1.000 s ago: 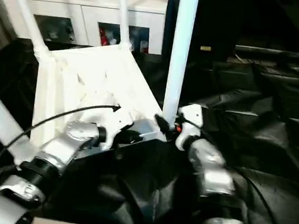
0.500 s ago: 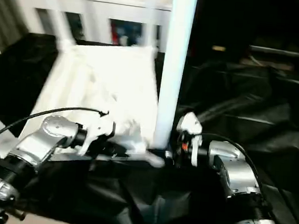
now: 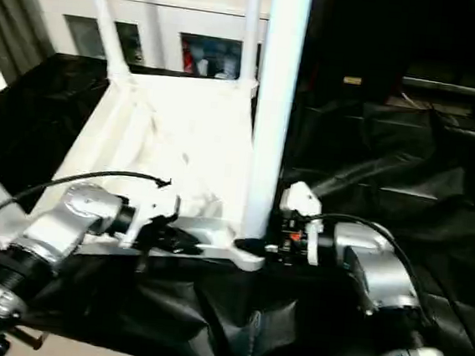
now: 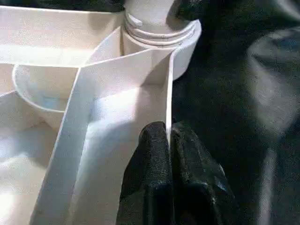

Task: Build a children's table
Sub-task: Rotate leg to tighten

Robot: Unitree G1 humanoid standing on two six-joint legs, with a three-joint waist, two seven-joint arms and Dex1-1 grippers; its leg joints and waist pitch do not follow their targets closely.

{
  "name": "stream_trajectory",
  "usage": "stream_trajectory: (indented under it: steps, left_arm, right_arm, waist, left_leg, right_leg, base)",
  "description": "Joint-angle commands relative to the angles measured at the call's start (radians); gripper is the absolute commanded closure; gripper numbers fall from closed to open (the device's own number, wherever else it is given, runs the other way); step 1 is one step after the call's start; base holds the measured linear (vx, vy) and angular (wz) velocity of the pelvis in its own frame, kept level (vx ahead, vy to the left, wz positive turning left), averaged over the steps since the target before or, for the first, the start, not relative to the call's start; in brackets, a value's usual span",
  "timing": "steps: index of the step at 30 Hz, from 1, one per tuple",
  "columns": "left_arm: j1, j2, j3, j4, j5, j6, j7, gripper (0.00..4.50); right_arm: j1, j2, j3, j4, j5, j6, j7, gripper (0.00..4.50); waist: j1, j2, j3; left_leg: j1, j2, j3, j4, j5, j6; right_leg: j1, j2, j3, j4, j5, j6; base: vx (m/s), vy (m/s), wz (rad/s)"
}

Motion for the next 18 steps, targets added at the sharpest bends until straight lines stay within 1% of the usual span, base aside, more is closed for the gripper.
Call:
stream_trajectory:
  steps: [1,2,3,4,5,6,7,8,9,10,11,12,13,14,15,16,17,18]
  left_arm:
    - [-0.049,-0.044,0.032,0.008,0.000,0.007,0.102,4.50]
    - [-0.057,-0.066,0.039,0.022,0.010,0.012,0.153,4.50]
    - [-0.066,-0.089,0.046,0.036,0.019,0.019,0.205,4.50]
    - [-0.072,-0.112,0.051,0.047,0.027,0.025,0.252,4.50]
    - [-0.082,-0.148,0.055,0.062,0.037,0.032,0.314,4.50]
    - [-0.085,-0.164,0.057,0.067,0.040,0.036,0.341,4.50]
    - [-0.087,-0.173,0.058,0.070,0.042,0.038,0.358,4.50]
    - [-0.088,-0.189,0.056,0.071,0.046,0.042,0.380,4.50]
    - [-0.089,-0.207,0.054,0.074,0.050,0.046,0.406,4.50]
    - [-0.090,-0.211,0.054,0.074,0.050,0.047,0.410,4.50]
    - [-0.091,-0.241,0.050,0.075,0.050,0.052,0.430,4.50]
    - [-0.092,-0.253,0.049,0.076,0.049,0.052,0.434,4.50]
    - [-0.092,-0.257,0.048,0.075,0.048,0.052,0.430,4.50]
    - [-0.090,-0.252,0.045,0.069,0.046,0.051,0.412,4.50]
    - [-0.089,-0.249,0.044,0.065,0.046,0.052,0.406,4.50]
    - [-0.088,-0.243,0.043,0.060,0.045,0.051,0.395,4.50]
    - [-0.083,-0.224,0.039,0.043,0.038,0.047,0.358,4.50]
    - [-0.080,-0.215,0.038,0.037,0.035,0.046,0.342,4.50]
  right_arm:
    - [0.013,0.060,0.008,0.016,0.003,0.032,-0.088,2.36]
    - [0.016,0.090,-0.007,0.036,-0.010,0.030,-0.167,2.36]
    - [0.020,0.122,-0.022,0.055,-0.022,0.028,-0.243,2.38]
    - [0.026,0.152,-0.036,0.069,-0.029,0.028,-0.307,2.38]
    - [0.033,0.198,-0.056,0.082,-0.031,0.033,-0.390,2.39]
    - [0.037,0.220,-0.063,0.084,-0.028,0.035,-0.420,2.39]
    - [0.040,0.234,-0.068,0.084,-0.027,0.037,-0.438,2.40]
    - [0.038,0.258,-0.063,0.092,-0.039,0.021,-0.470,2.40]
    - [0.033,0.282,-0.057,0.102,-0.053,0.003,-0.506,2.40]
    - [0.031,0.287,-0.055,0.105,-0.056,-0.002,-0.512,2.40]
    - [0.018,0.322,-0.035,0.116,-0.072,-0.046,-0.520,2.40]
    - [0.014,0.335,-0.027,0.115,-0.077,-0.062,-0.514,2.40]
    - [0.013,0.341,-0.021,0.112,-0.078,-0.073,-0.501,2.40]
    - [0.015,0.339,-0.018,0.093,-0.063,-0.071,-0.463,2.40]
    - [0.017,0.336,-0.018,0.084,-0.054,-0.064,-0.449,2.40]
    - [0.020,0.329,-0.018,0.072,-0.043,-0.054,-0.429,1.85]
    - [0.030,0.304,-0.016,0.032,-0.010,-0.020,-0.364,1.71]
    - [0.033,0.293,-0.014,0.017,0.000,-0.009,-0.338,1.69]
  waist:
    - [-0.008,-0.015,-0.062]
    - [-0.011,-0.012,-0.061]
    - [-0.019,-0.013,-0.058]
    - [-0.025,-0.013,-0.058]
    - [-0.035,-0.013,-0.054]
    - [-0.038,-0.014,-0.056]
    - [-0.044,-0.013,-0.056]
    - [-0.045,0.000,-0.055]
    - [-0.048,0.002,-0.054]
    - [-0.053,-0.004,-0.054]
    - [-0.055,0.009,-0.052]
    - [-0.060,0.005,-0.051]
    - [-0.063,0.004,-0.051]
    - [-0.065,0.000,-0.051]
    - [-0.064,0.001,-0.053]
    - [-0.064,0.004,-0.053]
    - [-0.062,0.004,-0.055]
    - [-0.061,0.005,-0.056]
  left_leg:
    - [0.025,0.039,-0.024,-0.079,-0.312,0.012]
    - [0.025,0.038,-0.025,-0.079,-0.316,0.006]
    - [0.024,0.036,-0.027,-0.082,-0.333,-0.005]
    - [0.025,0.034,-0.031,-0.083,-0.351,-0.013]
    - [0.026,0.033,-0.031,-0.084,-0.371,-0.018]
    - [0.029,0.032,-0.032,-0.083,-0.383,-0.018]
    - [0.029,0.031,-0.033,-0.083,-0.393,-0.011]
    - [0.032,0.031,-0.034,-0.083,-0.404,-0.009]
    - [0.034,0.031,-0.034,-0.084,-0.415,-0.010]
    - [0.031,0.028,-0.035,-0.084,-0.423,-0.009]
    - [0.032,0.028,-0.038,-0.086,-0.441,-0.012]
    - [0.033,0.029,-0.038,-0.087,-0.459,-0.012]
    - [0.032,0.027,-0.041,-0.086,-0.471,-0.011]
    - [0.031,0.026,-0.042,-0.087,-0.478,-0.004]
    - [0.031,0.025,-0.043,-0.087,-0.473,0.000]
    - [0.029,0.027,-0.044,-0.088,-0.468,0.006]
    - [0.028,0.028,-0.044,-0.089,-0.463,0.011]
    - [0.029,0.029,-0.043,-0.090,-0.460,0.015]
  right_leg:
    - [0.037,-0.041,0.031,-0.070,-0.327,-0.214]
    - [0.037,-0.042,0.030,-0.070,-0.347,-0.205]
    - [0.037,-0.043,0.028,-0.078,-0.394,-0.185]
    - [0.037,-0.043,0.026,-0.081,-0.428,-0.170]
    - [0.032,-0.041,0.026,-0.087,-0.454,-0.161]
    - [0.031,-0.042,0.024,-0.090,-0.471,-0.156]
    - [0.030,-0.040,0.023,-0.094,-0.488,-0.145]
    - [0.027,-0.041,0.022,-0.098,-0.500,-0.140]
    - [0.025,-0.039,0.021,-0.101,-0.504,-0.137]
    - [0.027,-0.038,0.018,-0.103,-0.510,-0.133]
    - [0.026,-0.039,0.016,-0.104,-0.528,-0.127]
    - [0.022,-0.037,0.015,-0.109,-0.539,-0.124]
    - [0.026,-0.037,0.012,-0.108,-0.549,-0.117]
    - [0.025,-0.037,0.012,-0.110,-0.560,-0.110]
    - [0.026,-0.038,0.013,-0.110,-0.558,-0.109]
    - [0.026,-0.038,0.016,-0.109,-0.544,-0.114]
    - [0.027,-0.037,0.018,-0.106,-0.519,-0.120]
    - [0.028,-0.037,0.019,-0.105,-0.503,-0.125]
  base:
    - [0.000,0.000,0.00]
    - [0.000,0.000,0.00]
    - [0.000,0.000,0.00]
    - [0.000,0.000,0.00]
    - [0.000,0.000,0.00]
    - [0.000,0.000,0.00]
    - [0.000,0.000,0.00]
    - [0.000,0.000,0.00]
    - [0.000,0.000,0.00]
    - [0.000,0.000,0.00]
    - [0.000,0.000,0.00]
    - [0.000,0.000,0.00]
    - [0.000,0.000,0.00]
    - [0.000,0.000,0.00]
    - [0.000,0.000,0.00]
    - [0.000,0.000,0.00]
    - [0.000,0.000,0.00]
    - [0.000,0.000,0.00]
